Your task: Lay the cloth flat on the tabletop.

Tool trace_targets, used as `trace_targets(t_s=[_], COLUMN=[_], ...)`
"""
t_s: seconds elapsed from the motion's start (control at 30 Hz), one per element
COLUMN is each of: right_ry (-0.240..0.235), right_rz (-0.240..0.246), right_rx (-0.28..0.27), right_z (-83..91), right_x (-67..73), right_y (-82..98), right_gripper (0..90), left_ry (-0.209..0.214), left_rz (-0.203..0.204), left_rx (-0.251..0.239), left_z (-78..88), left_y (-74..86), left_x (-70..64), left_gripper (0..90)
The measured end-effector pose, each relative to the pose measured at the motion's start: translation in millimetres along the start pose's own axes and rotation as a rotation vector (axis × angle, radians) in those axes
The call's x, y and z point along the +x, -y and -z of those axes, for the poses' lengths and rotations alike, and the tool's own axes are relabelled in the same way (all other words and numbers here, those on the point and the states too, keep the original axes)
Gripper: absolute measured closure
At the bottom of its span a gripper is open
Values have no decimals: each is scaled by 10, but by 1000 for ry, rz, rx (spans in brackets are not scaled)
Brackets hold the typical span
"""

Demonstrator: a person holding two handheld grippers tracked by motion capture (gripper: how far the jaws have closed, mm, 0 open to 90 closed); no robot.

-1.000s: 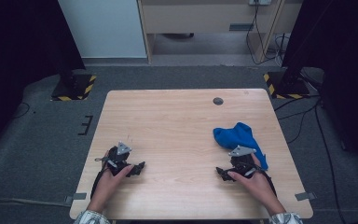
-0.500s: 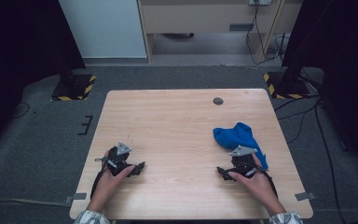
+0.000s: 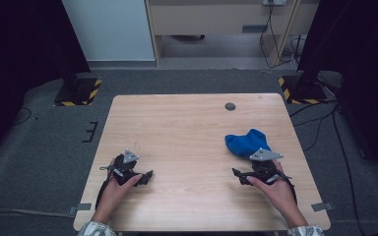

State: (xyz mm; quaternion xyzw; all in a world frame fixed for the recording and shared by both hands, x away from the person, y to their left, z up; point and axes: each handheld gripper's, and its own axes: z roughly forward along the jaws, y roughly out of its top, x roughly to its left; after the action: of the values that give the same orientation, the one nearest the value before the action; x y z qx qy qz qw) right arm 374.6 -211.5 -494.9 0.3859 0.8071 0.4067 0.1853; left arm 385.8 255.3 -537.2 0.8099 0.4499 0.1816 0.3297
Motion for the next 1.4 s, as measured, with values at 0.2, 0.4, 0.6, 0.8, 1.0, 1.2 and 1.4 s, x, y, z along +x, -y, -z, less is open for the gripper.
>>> trace_targets(t_s=[0.2,0.4,0.6,0.8,1.0,1.2,1.4], right_ry=[52,114,183,148,129,138,145], right_rz=[-43,-56,-51,-79,-65,-50,-54], right_rx=[-64,-93,-80,-42,49,129,136], right_z=[195,287,281,55,-249,-451,-466], right_x=[-153,-318,-502,-653,-680,-701,-732], right_y=[-148,-282,-327,-204,-61,31,63], right_gripper=[154,189,150,101,99,198,499], left_ry=[1,0,0,0,0,1,1], left_rz=[-1,-1,-1,-1,-2,-4,-4], left_rx=[0,0,0,0,0,1,1], left_z=[-1,-1,0,0,1,3,3], left_y=[-1,-1,1,1,1,3,2], left_x=[1,1,-1,0,-1,-1,0], left_gripper=[0,0,0,0,0,0,0])
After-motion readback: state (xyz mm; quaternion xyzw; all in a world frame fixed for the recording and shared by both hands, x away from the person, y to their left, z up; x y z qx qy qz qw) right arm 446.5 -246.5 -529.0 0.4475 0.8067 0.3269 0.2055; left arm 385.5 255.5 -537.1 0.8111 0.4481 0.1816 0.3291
